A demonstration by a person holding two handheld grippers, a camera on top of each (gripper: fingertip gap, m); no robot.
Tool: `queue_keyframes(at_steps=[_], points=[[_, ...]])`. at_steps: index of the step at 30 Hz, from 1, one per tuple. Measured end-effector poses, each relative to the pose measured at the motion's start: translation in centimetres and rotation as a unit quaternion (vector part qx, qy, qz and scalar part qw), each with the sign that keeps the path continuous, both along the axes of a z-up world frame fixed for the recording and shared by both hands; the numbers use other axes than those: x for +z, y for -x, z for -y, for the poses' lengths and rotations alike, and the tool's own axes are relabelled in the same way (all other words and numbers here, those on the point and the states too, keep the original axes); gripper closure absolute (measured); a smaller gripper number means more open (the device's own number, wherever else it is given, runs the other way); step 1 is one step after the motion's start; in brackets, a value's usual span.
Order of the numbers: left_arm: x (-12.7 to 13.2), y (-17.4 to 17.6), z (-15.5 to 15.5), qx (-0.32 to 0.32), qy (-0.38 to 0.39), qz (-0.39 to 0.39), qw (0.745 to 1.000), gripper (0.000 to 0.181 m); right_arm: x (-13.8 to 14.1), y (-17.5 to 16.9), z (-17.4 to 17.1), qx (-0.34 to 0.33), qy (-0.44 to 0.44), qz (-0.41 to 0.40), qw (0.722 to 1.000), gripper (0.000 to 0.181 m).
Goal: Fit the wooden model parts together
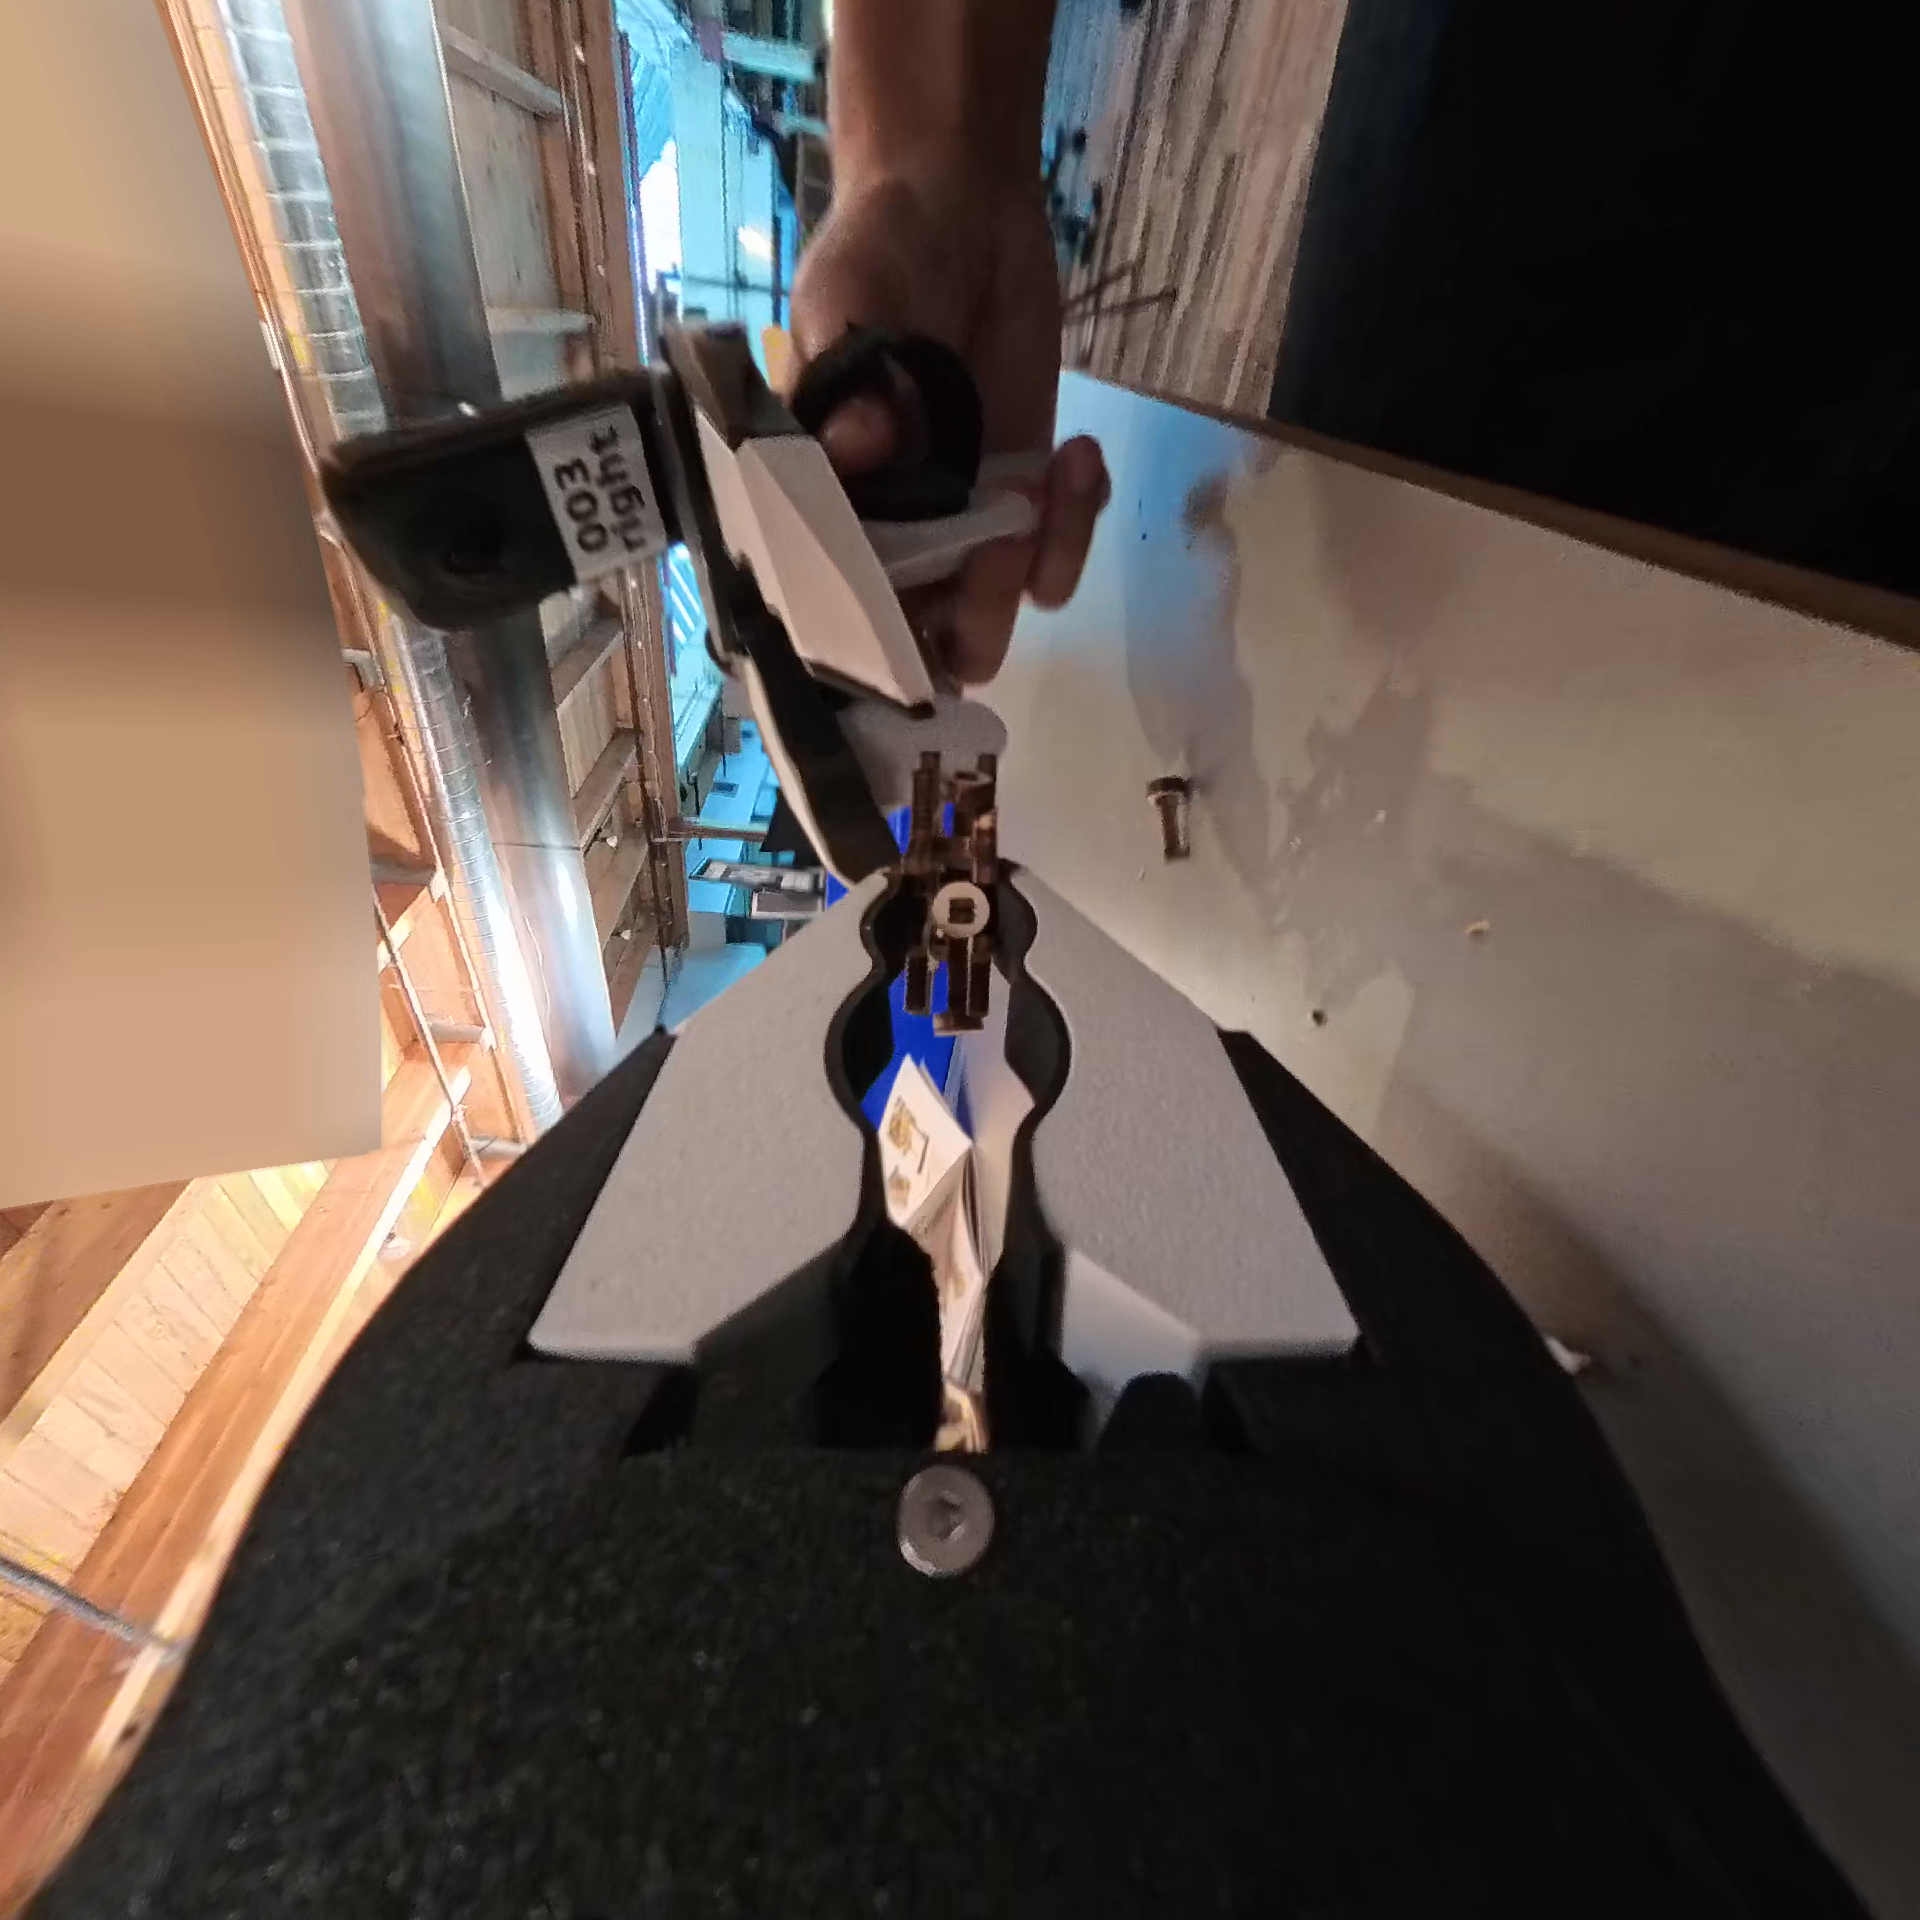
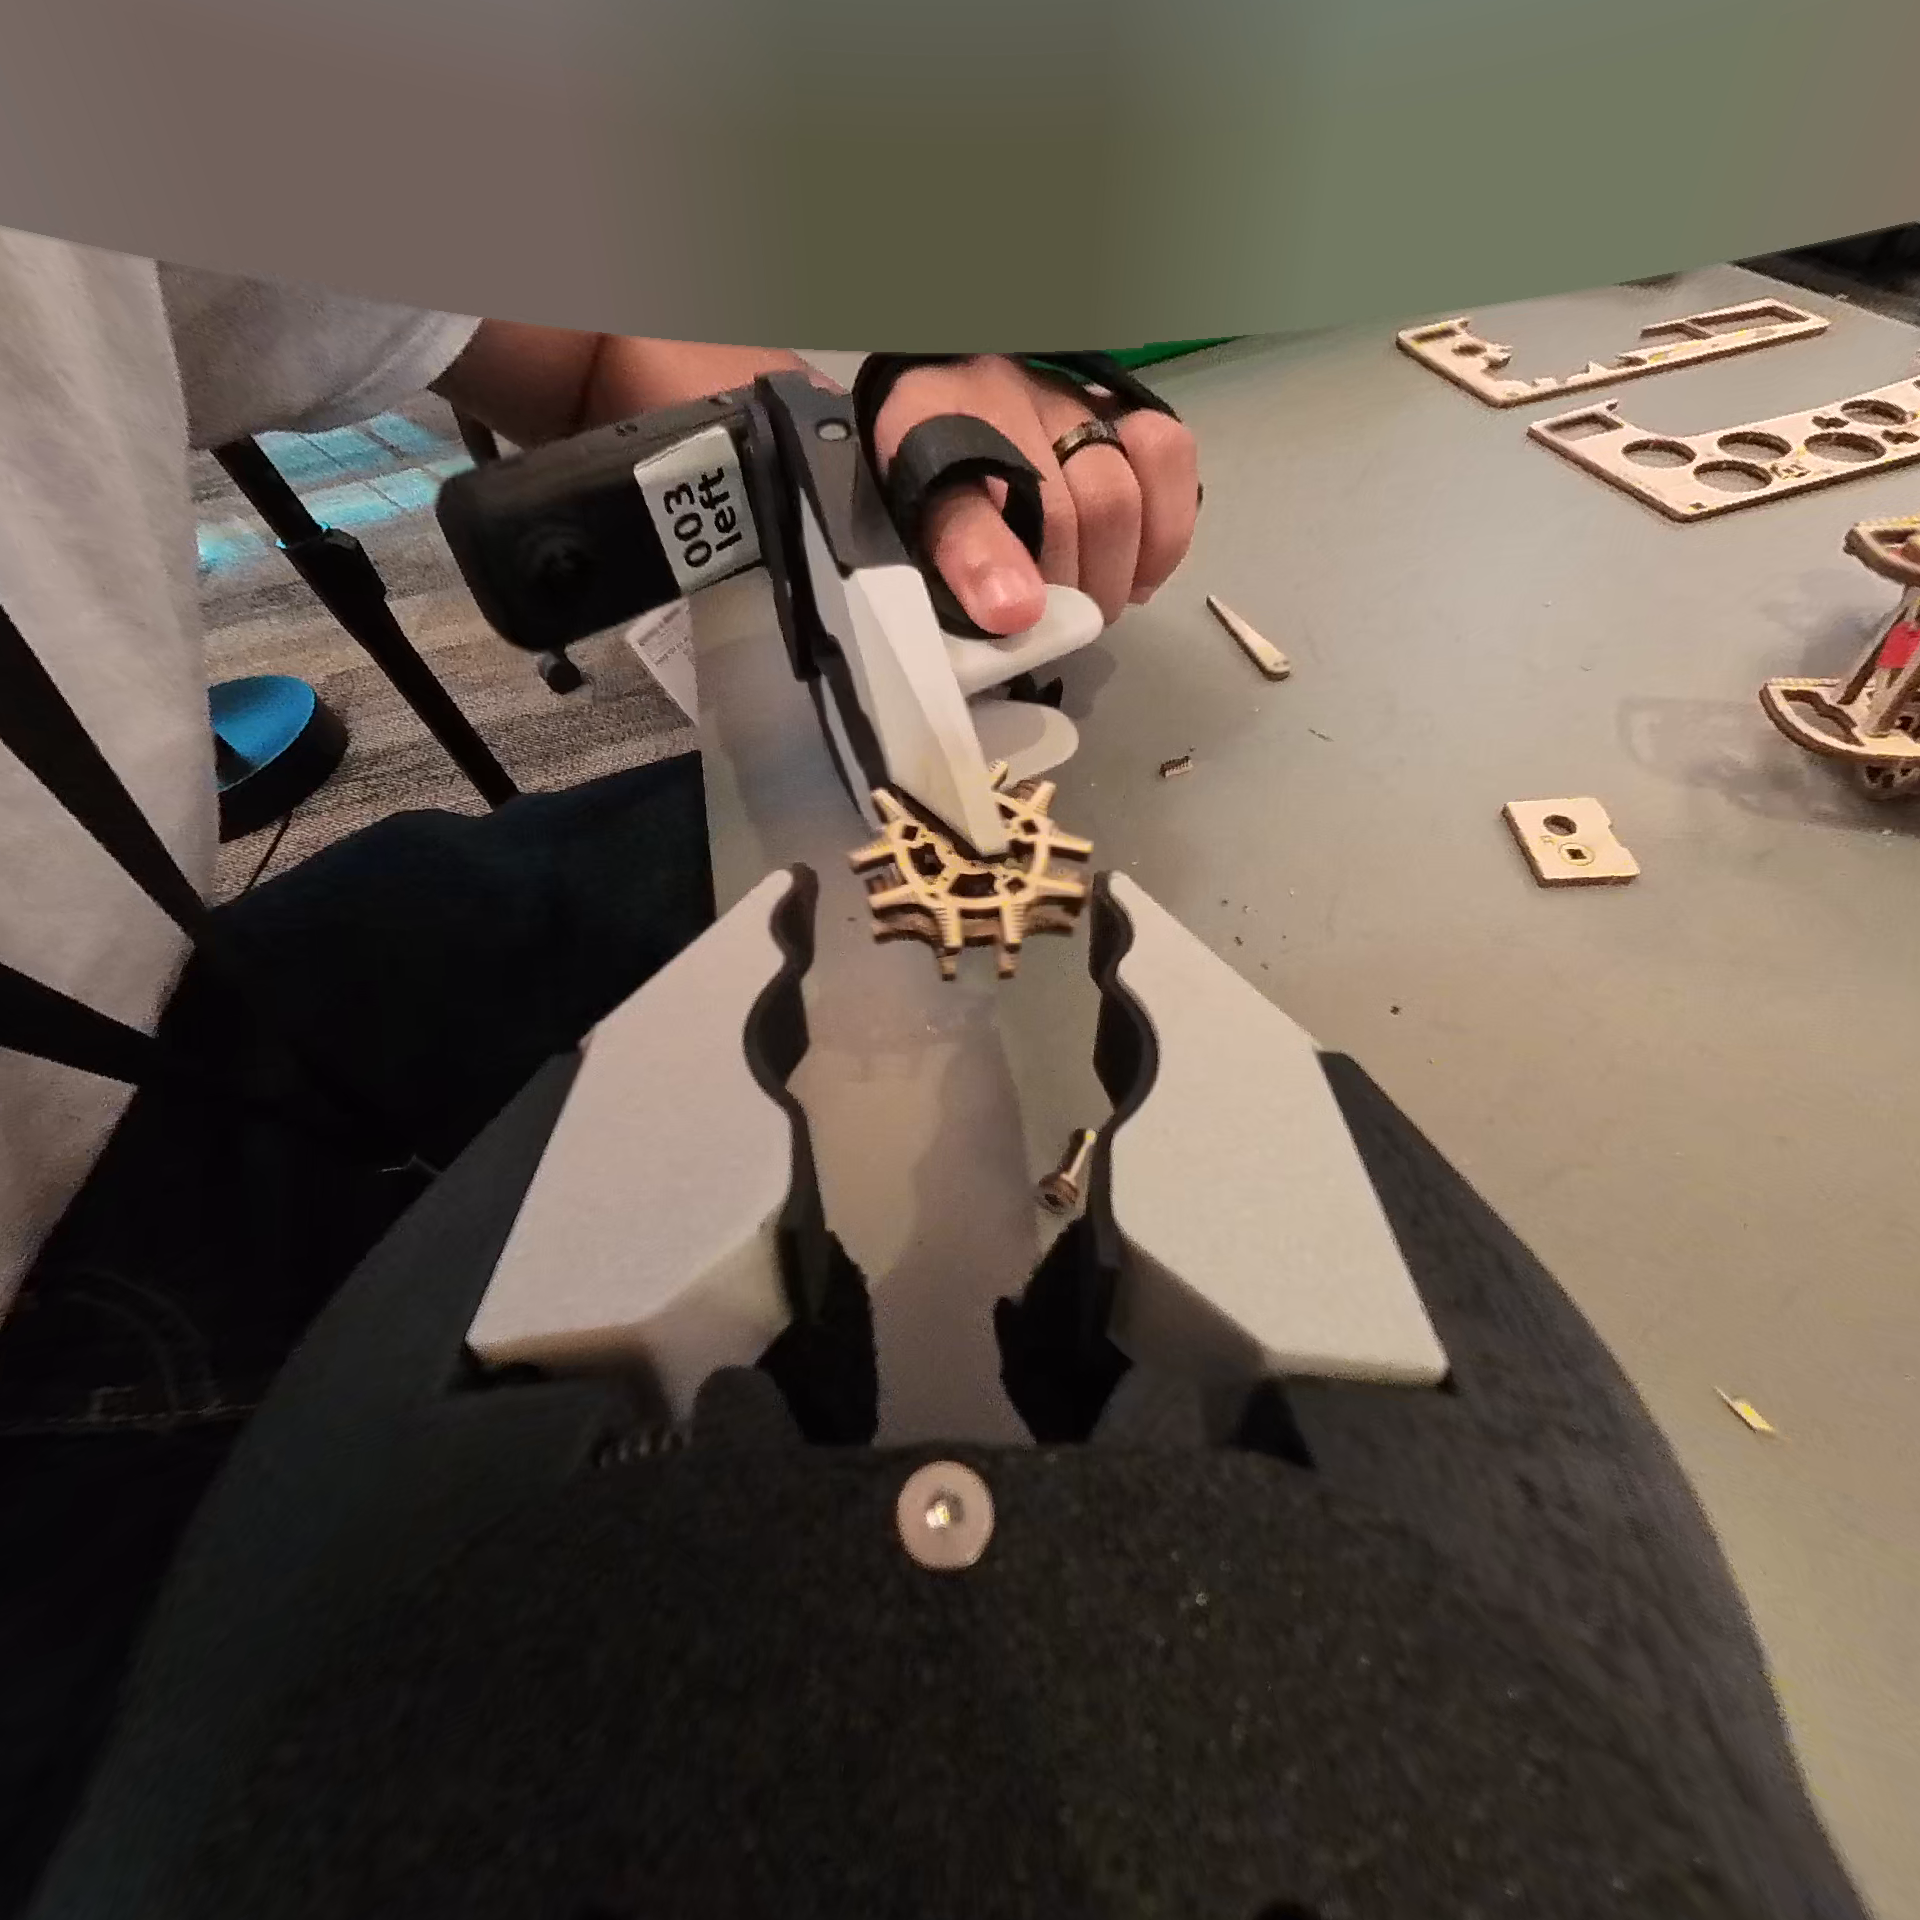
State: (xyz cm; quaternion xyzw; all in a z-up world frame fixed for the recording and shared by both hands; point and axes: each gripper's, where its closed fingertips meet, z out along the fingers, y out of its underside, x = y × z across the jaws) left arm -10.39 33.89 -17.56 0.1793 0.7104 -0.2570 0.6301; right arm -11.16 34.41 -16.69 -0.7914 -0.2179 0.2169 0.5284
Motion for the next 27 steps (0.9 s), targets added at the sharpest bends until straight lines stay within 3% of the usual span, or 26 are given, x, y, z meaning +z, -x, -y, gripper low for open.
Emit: queue_keyframes(at_steps=[3, 7, 13, 17, 27], points=[[-0.7, -1.5, -1.3, 0.062, -0.019, -0.01, 0.998, 0.168, 0.4, -1.0, 0.0, -0.036, 0.006, -0.001, 0.999, 0.133], [-1.7, -3.5, -3.7, 0.167, 0.002, -0.077, 0.983, 0.168, 0.9, -3.2, -1.2, -0.166, 0.01, -0.011, 0.986, 0.131], [-1.8, -3.7, -3.6, 0.199, 0.065, -0.141, 0.968, 0.168, -1.5, -3.3, -2.9, -0.331, 0.035, 0.011, 0.943, 0.134], [-1.5, -3.4, -3.1, 0.213, 0.068, -0.136, 0.965, 0.169, -1.3, -3.0, -3.2, -0.37, 0.03, -0.062, 0.926, 0.126], [0.0, -2.8, -2.4, 0.217, 0.055, -0.08, 0.971, 0.169, -0.6, -2.8, -2.7, -0.371, 0.01, -0.049, 0.927, 0.14]])
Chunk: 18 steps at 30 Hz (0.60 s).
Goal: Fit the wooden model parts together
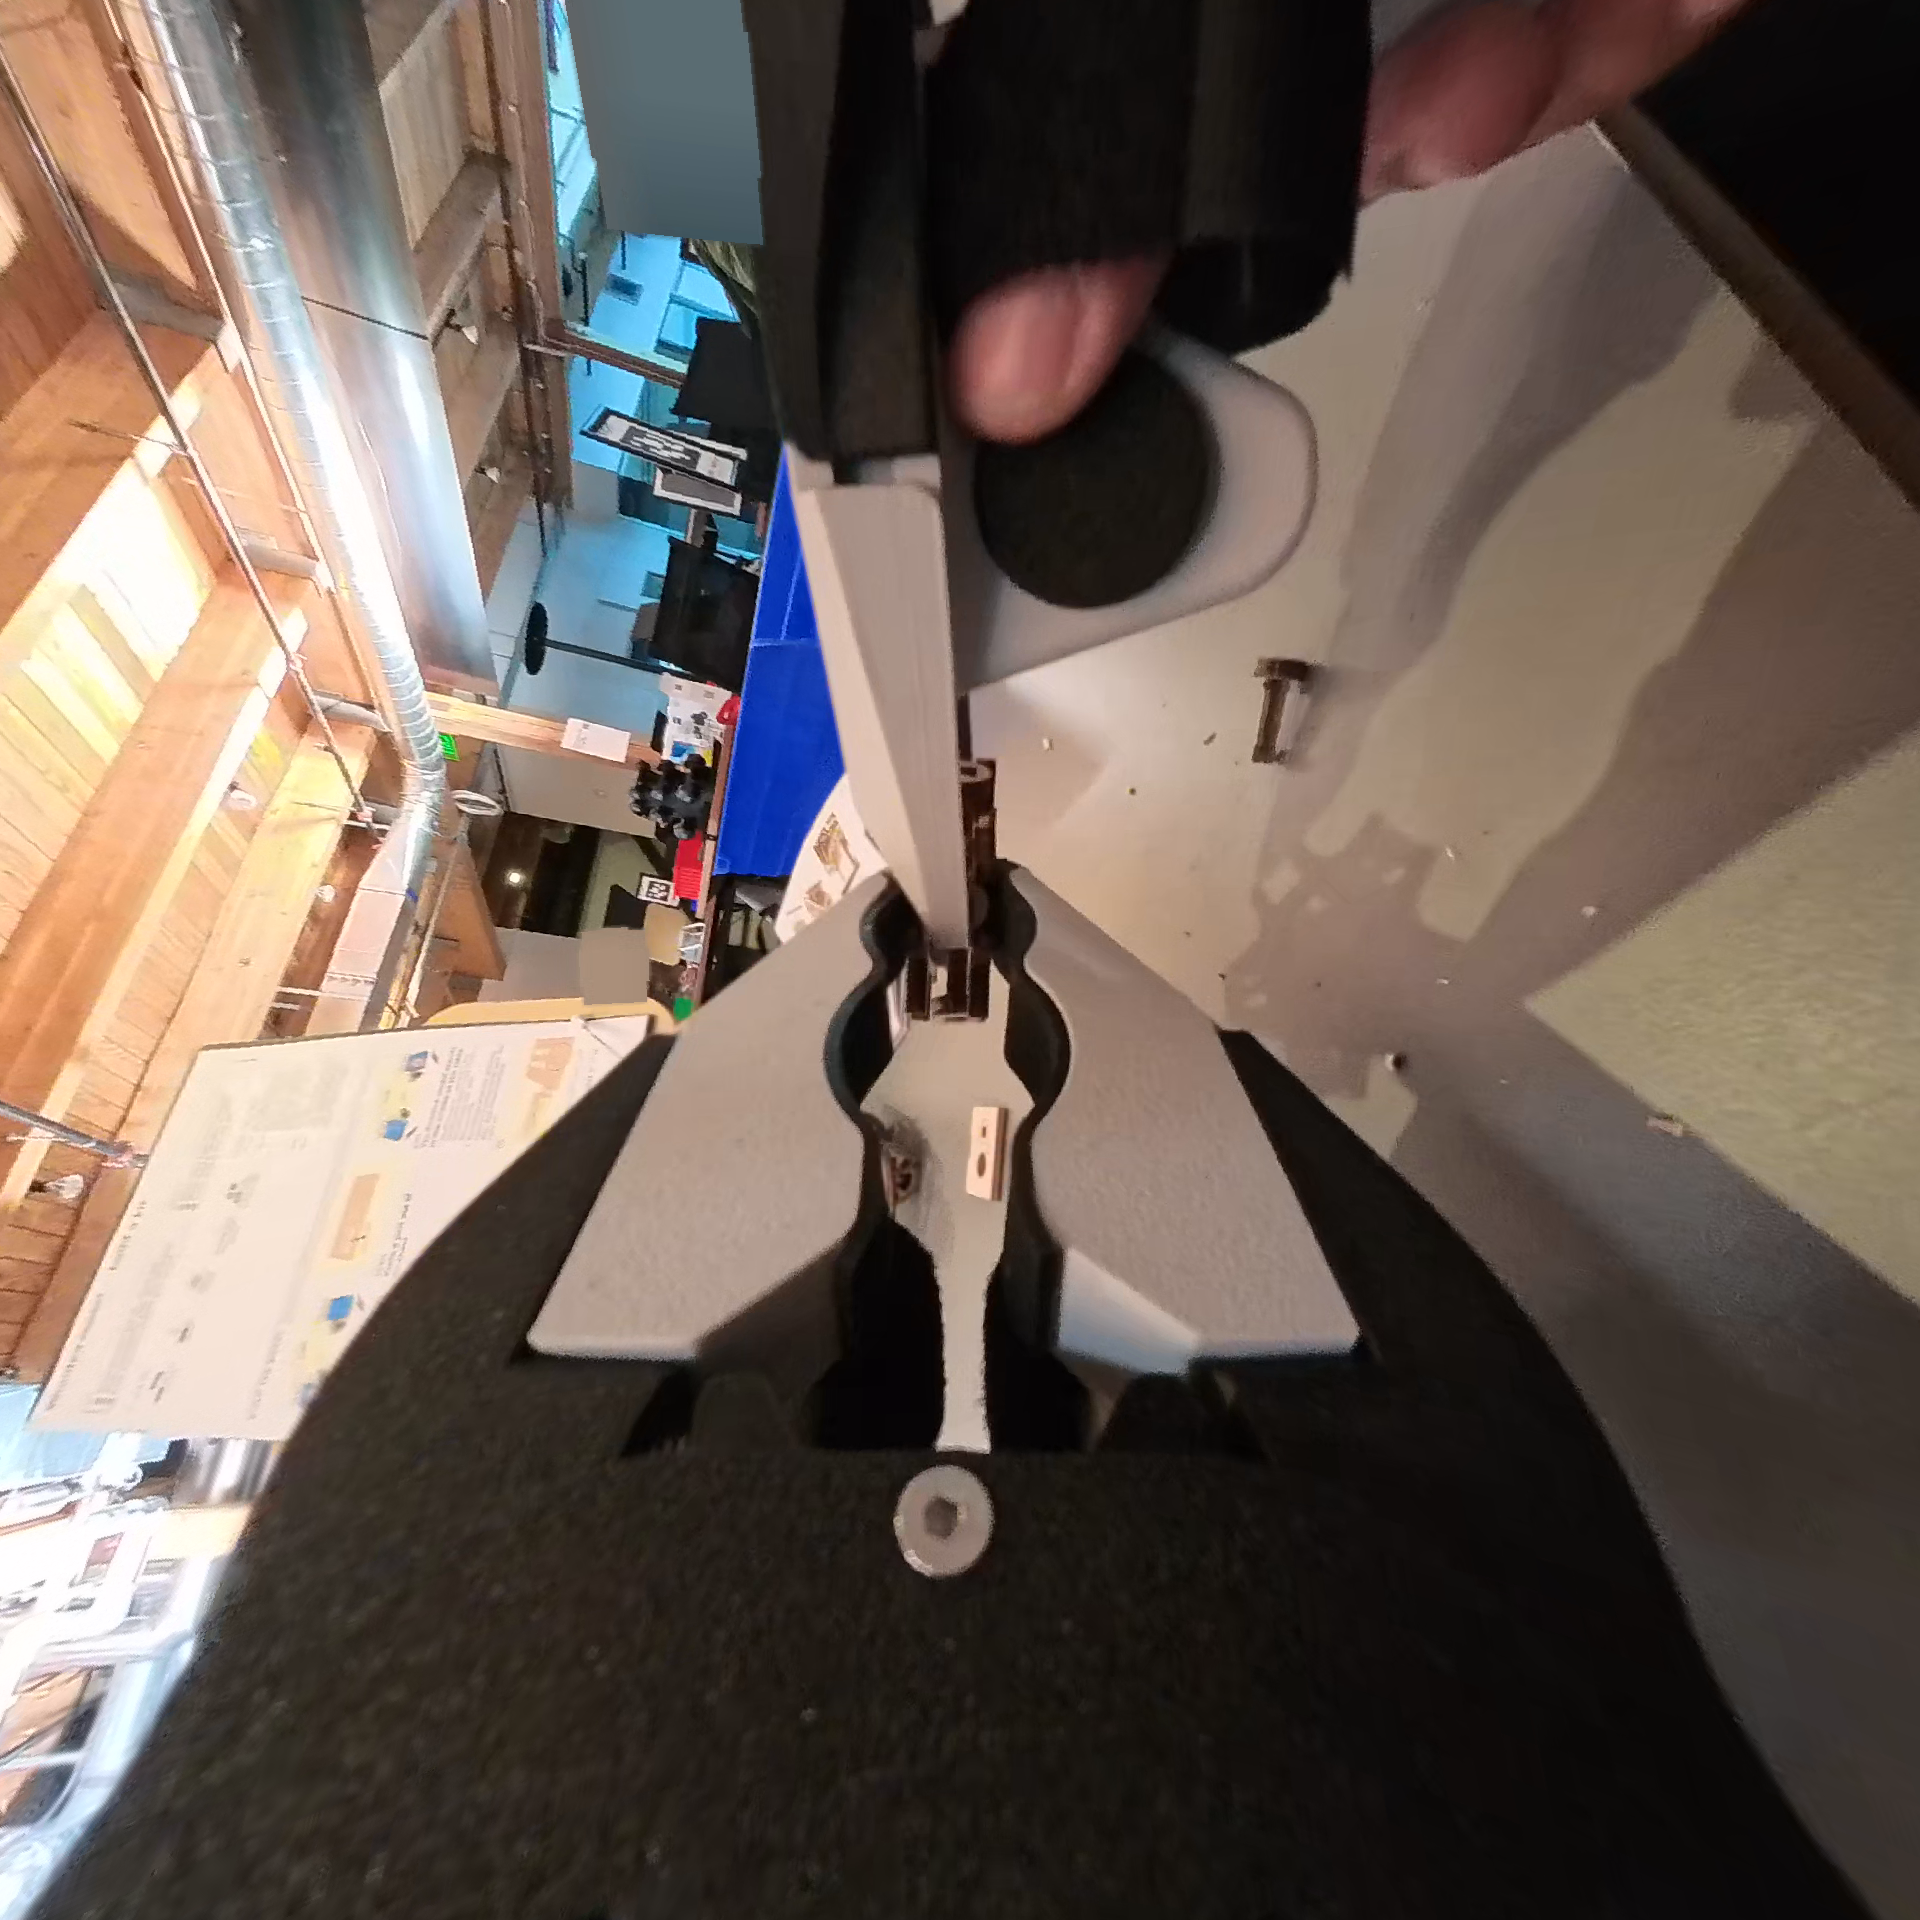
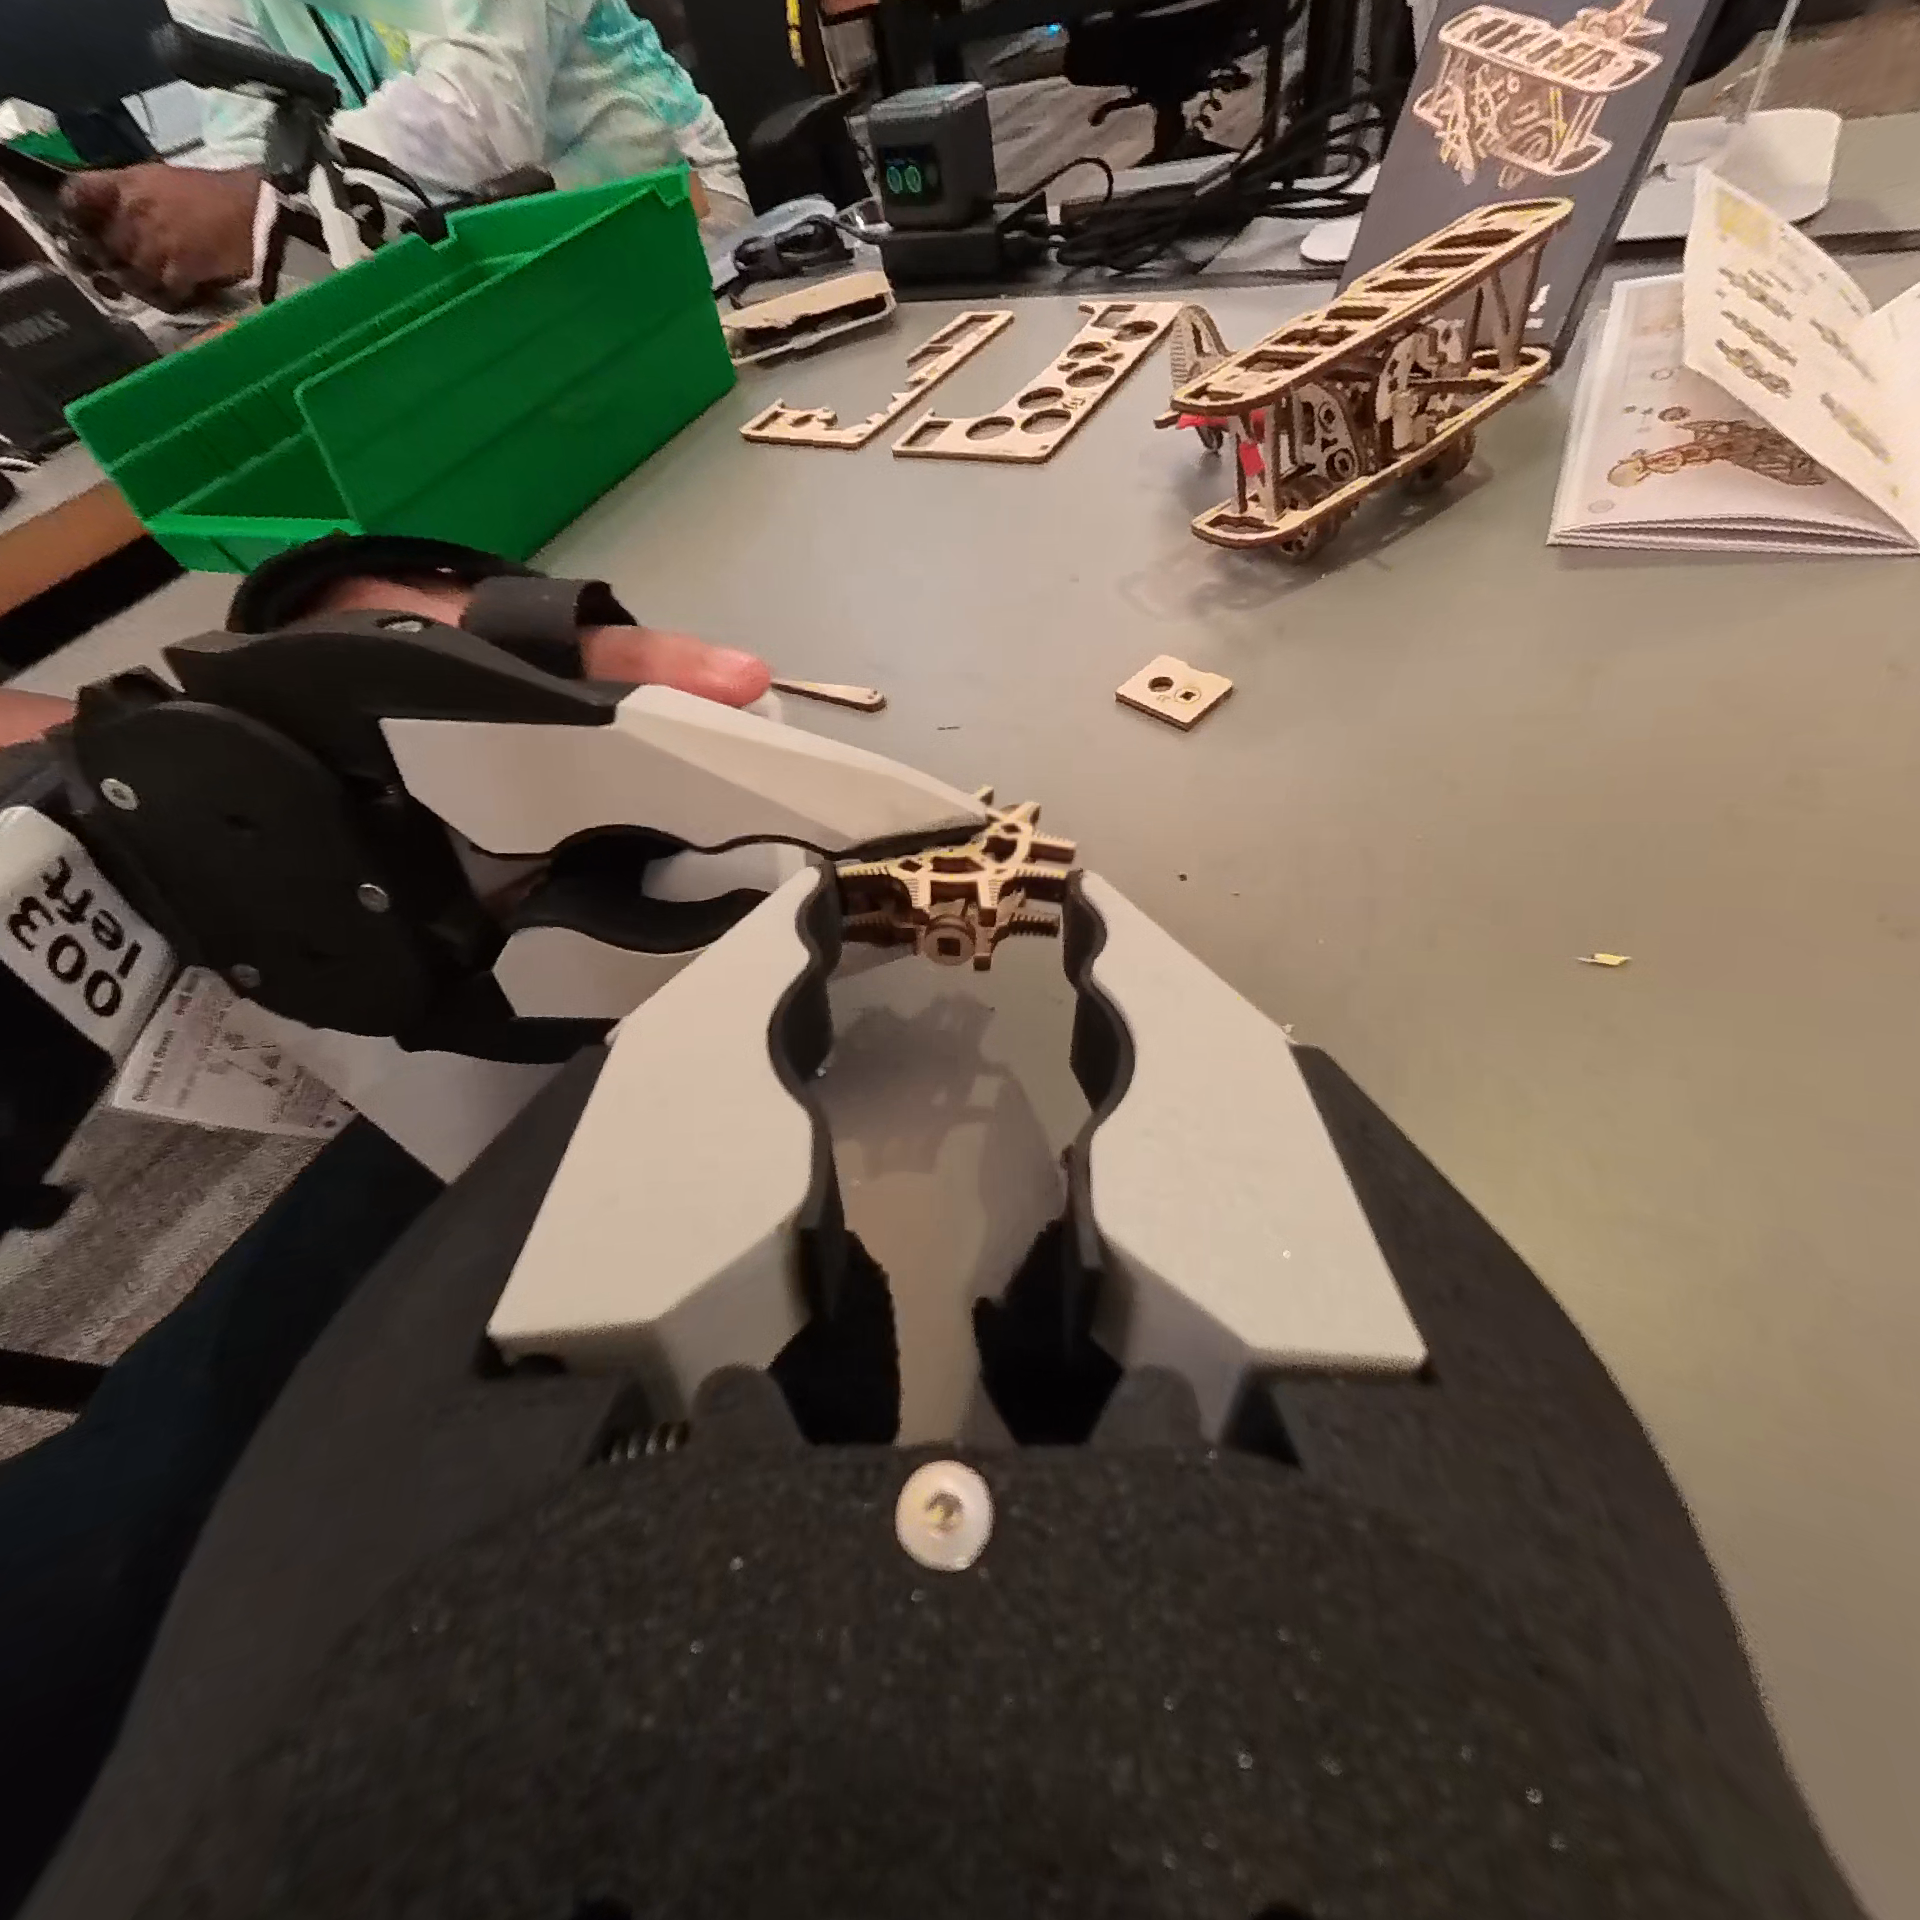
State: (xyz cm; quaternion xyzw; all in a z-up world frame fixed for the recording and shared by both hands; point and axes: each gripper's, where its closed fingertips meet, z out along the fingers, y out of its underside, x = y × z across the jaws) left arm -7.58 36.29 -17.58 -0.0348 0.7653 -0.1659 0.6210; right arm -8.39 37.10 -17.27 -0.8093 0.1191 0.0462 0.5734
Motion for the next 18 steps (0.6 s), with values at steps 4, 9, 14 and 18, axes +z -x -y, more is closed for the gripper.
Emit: queue_keyframes(at_steps=[4, 9, 14, 18], points=[[0.4, 0.2, 0.3, -0.007, 0.0, 0.012, 1.0, 0.169, 0.3, 0.1, 0.1, 0.013, -0.017, -0.003, 1.0, 0.14], [0.1, 0.1, 0.3, -0.011, -0.005, 0.01, 1.0, 0.169, 0.0, 0.1, 0.1, 0.021, -0.021, -0.014, 0.999, 0.14], [0.2, 0.0, -0.1, -0.007, 0.002, 0.01, 1.0, 0.168, 1.0, 0.3, 0.6, 0.043, -0.037, -0.016, 0.998, 0.125], [0.4, -0.1, -0.3, -0.002, 0.014, 0.007, 1.0, 0.168, 2.1, -0.3, 2.2, 0.047, -0.049, 0.037, 0.997, 0.154]])
